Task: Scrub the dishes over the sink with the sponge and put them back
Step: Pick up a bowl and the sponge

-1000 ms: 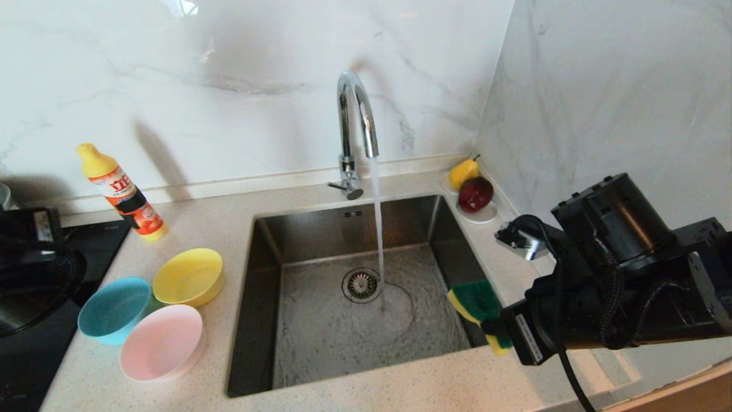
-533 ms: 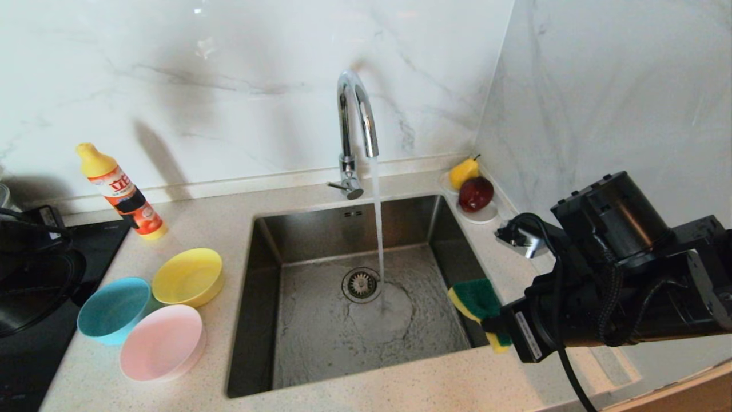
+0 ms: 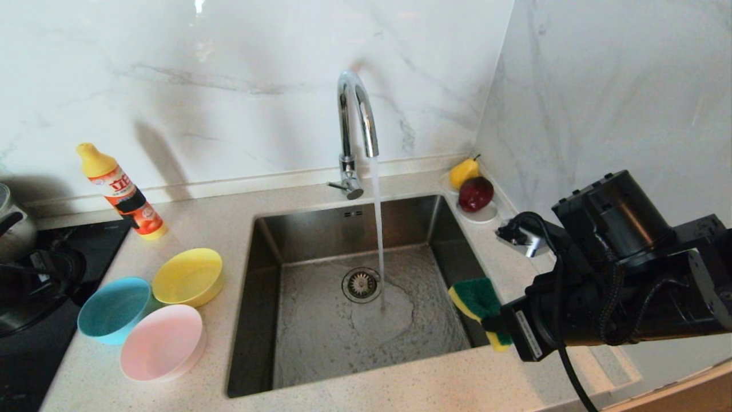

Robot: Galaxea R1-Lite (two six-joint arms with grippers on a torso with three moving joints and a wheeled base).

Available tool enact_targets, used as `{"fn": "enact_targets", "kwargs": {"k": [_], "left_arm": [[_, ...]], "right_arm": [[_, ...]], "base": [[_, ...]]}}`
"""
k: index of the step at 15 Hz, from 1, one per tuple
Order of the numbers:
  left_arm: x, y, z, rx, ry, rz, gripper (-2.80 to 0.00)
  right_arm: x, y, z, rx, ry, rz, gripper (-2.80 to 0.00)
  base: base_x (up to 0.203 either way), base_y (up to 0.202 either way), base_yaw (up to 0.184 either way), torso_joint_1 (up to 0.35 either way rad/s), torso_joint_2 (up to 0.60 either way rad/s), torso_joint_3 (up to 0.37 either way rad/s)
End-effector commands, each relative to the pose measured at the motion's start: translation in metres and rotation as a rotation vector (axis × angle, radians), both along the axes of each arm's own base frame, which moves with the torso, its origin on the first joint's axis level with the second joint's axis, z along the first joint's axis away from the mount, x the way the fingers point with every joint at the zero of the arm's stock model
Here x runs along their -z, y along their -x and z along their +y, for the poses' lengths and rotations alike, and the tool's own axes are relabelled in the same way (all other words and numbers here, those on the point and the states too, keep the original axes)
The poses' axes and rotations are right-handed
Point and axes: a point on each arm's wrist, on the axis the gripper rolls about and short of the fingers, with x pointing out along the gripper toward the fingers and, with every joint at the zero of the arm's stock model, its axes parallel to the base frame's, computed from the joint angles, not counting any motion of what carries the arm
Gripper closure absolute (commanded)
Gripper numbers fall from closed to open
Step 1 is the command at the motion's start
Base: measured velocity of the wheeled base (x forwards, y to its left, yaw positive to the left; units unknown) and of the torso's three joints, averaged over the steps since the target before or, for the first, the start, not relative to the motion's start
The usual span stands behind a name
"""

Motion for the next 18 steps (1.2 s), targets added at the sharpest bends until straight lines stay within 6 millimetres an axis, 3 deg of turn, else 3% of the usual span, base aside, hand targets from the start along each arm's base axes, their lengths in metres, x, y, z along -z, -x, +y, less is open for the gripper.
{"fn": "enact_targets", "kwargs": {"k": [1,7,8,11,18], "left_arm": [[0.011,0.002,0.003,-0.011,0.030,0.040,0.00],[0.027,0.011,0.012,-0.048,0.077,0.074,0.00],[0.025,0.013,0.010,-0.014,0.107,0.046,-2.80],[0.023,0.013,0.011,-0.027,0.157,0.011,-2.80],[0.049,0.011,0.019,-0.056,0.229,0.084,-2.80]], "right_arm": [[0.000,0.000,0.000,0.003,0.001,0.002,0.00],[-0.001,-0.001,0.000,0.010,0.008,0.002,0.00],[0.000,-0.002,0.001,0.010,0.009,0.004,0.00],[-0.002,-0.001,0.000,0.011,0.005,-0.006,0.00],[-0.001,-0.004,-0.003,0.027,0.008,-0.002,0.00]], "base": [[0.000,0.000,0.000,0.000,0.00,0.000],[0.000,0.000,0.000,0.000,0.00,0.000],[0.000,0.000,0.000,0.000,0.00,0.000],[0.000,0.000,0.000,0.000,0.00,0.000],[0.000,0.000,0.000,0.000,0.00,0.000]]}}
